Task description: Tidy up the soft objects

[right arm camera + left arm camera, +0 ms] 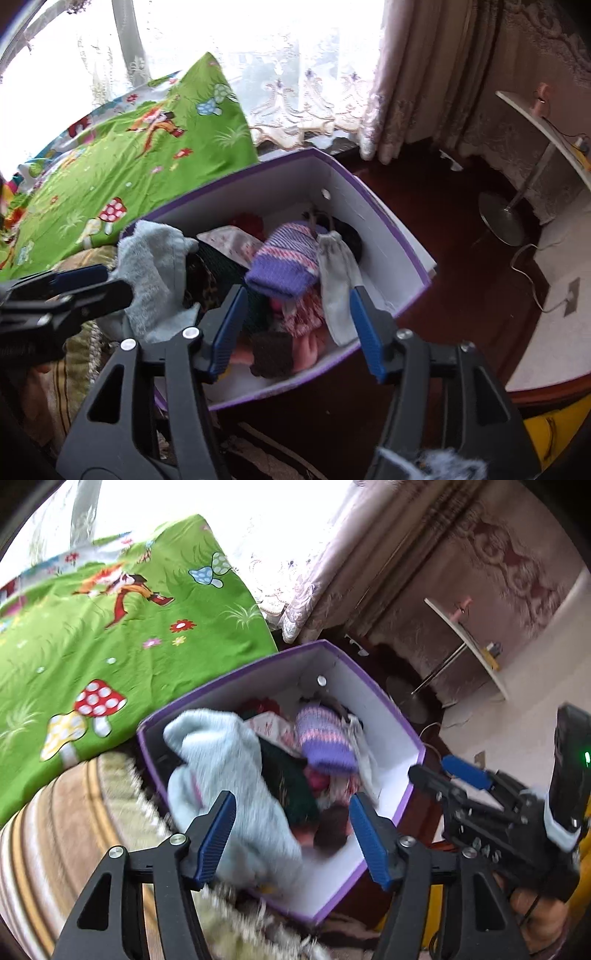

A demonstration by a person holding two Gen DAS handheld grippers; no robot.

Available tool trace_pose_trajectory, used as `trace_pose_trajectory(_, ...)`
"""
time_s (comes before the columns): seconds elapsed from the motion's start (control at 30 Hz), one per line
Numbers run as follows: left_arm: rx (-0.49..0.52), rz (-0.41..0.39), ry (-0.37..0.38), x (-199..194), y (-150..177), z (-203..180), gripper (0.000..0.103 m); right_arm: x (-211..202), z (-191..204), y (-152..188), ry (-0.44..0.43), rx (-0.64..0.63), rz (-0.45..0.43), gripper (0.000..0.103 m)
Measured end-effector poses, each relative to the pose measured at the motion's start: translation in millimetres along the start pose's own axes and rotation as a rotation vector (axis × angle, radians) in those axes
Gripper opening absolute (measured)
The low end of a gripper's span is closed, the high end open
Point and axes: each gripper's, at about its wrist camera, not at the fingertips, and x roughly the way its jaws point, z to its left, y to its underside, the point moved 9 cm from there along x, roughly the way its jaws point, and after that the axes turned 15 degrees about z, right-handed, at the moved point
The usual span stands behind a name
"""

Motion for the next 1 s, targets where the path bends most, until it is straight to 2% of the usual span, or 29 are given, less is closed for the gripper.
trace_pose_trajectory(0.07, 0.007, -0.005, -0.018, -4, 13, 0, 0.071, -4, -2, 11, 0.043, 0.012, 0.001, 0.067)
trace_pose_trajectory(0.13, -0.006, 0.001, -0.025, -4, 24, 3, 0.082, -8, -4, 21, 0.079, 0.018, 0.001, 0.068)
trace_pose_trajectory(0.17, -0.022, 0.015, -0.019, -1, 29, 6, 0.084, -10, -5, 27, 0.089, 0.025, 0.002, 0.068)
trace_pose_trajectory(0.27, -0.049, 0.024, -0.002, 4, 39, 12, 0.084, -15, -4, 36, 0.099, 0.028, -0.004, 0.068)
trace_pose_trajectory(0.37, -0.034, 0.024, -0.055, 3, 40, 9, 0.085, -15, -4, 39, 0.113, 0.03, -0.011, 0.068)
trace_pose_trajectory(0.43, -0.032, 0.029, -0.063, 5, 41, 9, 0.085, -14, -4, 40, 0.103, 0.034, -0.005, 0.068)
trace_pose_trajectory(0.63, -0.023, 0.038, -0.058, 8, 41, 9, 0.089, -12, -5, 38, 0.1, 0.037, -0.003, 0.068)
trace_pose_trajectory(1.0, -0.024, 0.045, -0.069, 10, 41, 8, 0.089, -10, -3, 40, 0.096, 0.03, 0.002, 0.068)
